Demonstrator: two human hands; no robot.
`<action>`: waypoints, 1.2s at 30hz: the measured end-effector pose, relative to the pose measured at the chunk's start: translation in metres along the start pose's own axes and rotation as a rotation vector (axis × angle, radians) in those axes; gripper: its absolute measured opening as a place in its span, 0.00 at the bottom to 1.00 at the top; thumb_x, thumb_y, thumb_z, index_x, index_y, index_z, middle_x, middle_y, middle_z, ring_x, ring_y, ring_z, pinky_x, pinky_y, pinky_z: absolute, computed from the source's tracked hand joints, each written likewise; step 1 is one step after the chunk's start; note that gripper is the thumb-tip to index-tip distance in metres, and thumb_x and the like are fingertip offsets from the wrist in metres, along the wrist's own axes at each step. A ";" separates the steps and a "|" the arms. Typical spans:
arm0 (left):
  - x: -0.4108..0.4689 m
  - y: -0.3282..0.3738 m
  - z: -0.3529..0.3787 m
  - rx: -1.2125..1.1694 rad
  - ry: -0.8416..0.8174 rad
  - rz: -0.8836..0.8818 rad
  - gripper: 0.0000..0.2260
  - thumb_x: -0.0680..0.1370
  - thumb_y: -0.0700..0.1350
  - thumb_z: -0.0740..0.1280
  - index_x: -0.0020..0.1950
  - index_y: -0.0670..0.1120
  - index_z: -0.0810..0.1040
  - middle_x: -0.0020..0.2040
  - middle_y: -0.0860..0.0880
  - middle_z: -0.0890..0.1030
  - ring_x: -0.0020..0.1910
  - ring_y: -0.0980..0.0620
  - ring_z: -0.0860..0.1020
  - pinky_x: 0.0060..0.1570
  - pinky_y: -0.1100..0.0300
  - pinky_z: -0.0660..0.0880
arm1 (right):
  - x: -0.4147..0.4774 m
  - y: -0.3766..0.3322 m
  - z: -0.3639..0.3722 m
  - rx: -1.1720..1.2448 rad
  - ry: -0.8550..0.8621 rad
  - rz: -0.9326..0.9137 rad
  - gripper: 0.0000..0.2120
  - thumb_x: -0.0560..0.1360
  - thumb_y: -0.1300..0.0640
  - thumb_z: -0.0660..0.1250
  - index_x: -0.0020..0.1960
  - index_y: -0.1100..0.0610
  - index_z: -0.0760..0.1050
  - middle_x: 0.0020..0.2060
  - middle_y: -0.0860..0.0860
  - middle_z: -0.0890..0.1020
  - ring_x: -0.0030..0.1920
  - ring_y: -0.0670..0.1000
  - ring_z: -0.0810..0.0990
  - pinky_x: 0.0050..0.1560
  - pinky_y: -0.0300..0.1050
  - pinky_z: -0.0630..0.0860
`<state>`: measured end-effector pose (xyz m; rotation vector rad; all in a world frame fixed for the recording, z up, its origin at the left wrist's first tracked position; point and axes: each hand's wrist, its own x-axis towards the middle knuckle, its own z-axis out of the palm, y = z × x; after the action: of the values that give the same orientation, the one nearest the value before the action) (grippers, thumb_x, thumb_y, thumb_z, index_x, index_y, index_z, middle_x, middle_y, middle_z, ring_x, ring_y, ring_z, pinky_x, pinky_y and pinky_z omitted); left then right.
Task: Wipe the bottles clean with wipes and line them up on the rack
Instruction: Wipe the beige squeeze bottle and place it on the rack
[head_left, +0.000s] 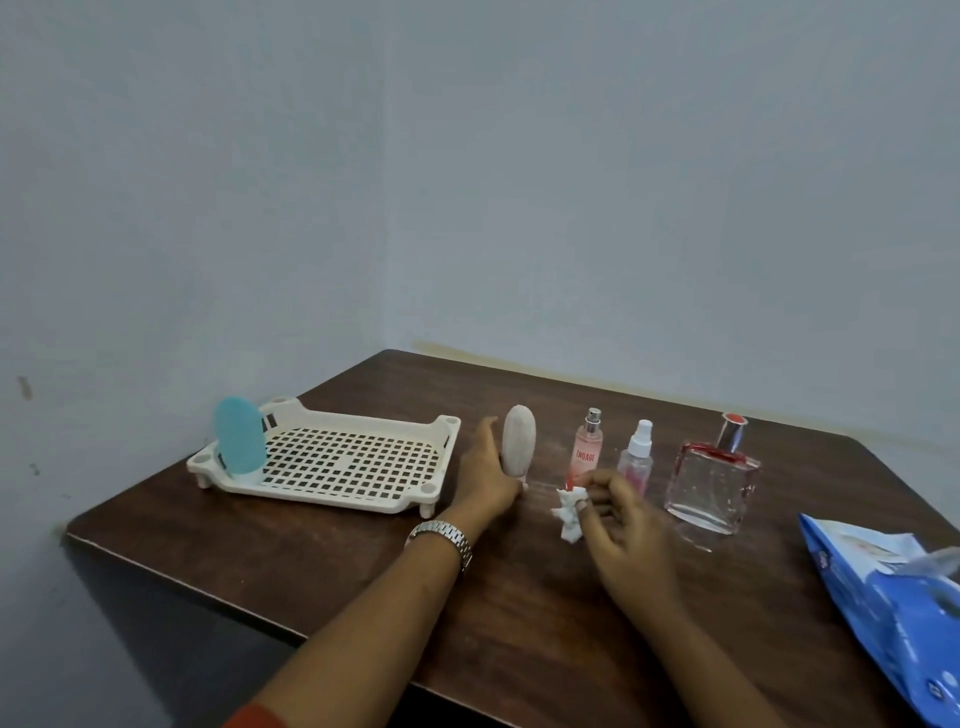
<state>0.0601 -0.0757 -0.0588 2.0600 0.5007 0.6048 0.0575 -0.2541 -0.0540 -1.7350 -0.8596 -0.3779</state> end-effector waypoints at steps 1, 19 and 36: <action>0.000 0.000 -0.001 0.007 0.001 -0.006 0.39 0.70 0.37 0.75 0.74 0.49 0.58 0.63 0.44 0.77 0.61 0.47 0.76 0.61 0.53 0.74 | 0.000 0.000 0.000 -0.002 -0.007 -0.003 0.14 0.74 0.69 0.66 0.48 0.50 0.74 0.38 0.44 0.81 0.40 0.38 0.80 0.37 0.27 0.74; -0.124 0.015 -0.032 -0.363 0.022 -0.106 0.20 0.60 0.47 0.82 0.46 0.57 0.77 0.46 0.53 0.84 0.43 0.58 0.83 0.43 0.63 0.79 | -0.005 -0.009 -0.002 0.190 0.066 0.107 0.08 0.77 0.67 0.60 0.47 0.55 0.70 0.40 0.37 0.79 0.39 0.42 0.80 0.39 0.42 0.77; -0.132 0.004 -0.043 -0.762 -0.345 -0.073 0.25 0.69 0.32 0.73 0.65 0.44 0.74 0.51 0.39 0.84 0.50 0.46 0.83 0.49 0.59 0.79 | -0.033 -0.023 0.015 0.461 -0.032 0.261 0.07 0.75 0.68 0.65 0.47 0.58 0.77 0.40 0.51 0.83 0.41 0.48 0.82 0.41 0.44 0.78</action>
<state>-0.0704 -0.1235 -0.0653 1.3661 0.1053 0.3106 0.0164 -0.2486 -0.0640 -1.3988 -0.6672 0.0256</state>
